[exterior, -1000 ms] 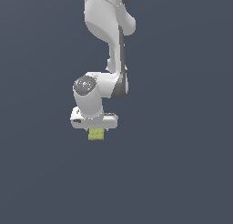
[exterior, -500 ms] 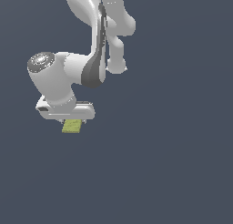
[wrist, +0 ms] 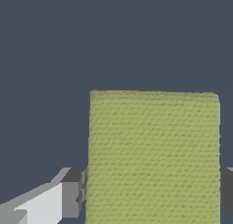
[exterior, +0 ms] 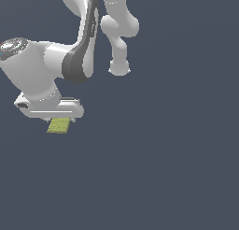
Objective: Pick up the object and move it to a goal position.
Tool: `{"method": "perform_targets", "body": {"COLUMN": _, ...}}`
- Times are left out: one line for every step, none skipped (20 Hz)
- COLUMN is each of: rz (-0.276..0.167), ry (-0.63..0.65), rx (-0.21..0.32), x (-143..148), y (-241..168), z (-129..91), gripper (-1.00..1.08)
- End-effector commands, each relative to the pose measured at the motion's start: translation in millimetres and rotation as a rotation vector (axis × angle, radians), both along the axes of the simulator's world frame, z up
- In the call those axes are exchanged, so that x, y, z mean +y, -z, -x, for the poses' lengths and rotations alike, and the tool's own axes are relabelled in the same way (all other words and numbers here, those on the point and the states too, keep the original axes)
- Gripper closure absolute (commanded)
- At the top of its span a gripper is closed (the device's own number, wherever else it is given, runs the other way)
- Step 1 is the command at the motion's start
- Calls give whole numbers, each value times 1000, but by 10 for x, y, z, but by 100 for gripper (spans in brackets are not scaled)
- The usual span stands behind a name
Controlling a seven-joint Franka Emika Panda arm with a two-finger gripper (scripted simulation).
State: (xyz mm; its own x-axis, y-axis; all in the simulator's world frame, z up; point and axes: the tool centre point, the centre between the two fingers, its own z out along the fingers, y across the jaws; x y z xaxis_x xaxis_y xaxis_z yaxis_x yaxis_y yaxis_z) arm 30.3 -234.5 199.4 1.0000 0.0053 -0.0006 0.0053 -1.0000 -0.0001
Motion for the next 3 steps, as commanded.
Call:
{"method": "perform_targets", "body": {"rz": 0, "ry": -2, "rx": -1, "x": -28, "y": -33, "z": -13, "gripper": 108}}
{"method": "perform_targets", "body": {"rz": 0, "ry": -2, "rx": -1, "x": -30, "y": -34, "z": -16, "gripper": 108}}
{"method": "perform_targets", "body": {"rz": 0, "ry": -2, "rx": -1, "x": -30, "y": -34, "z": -17, "gripper": 108}}
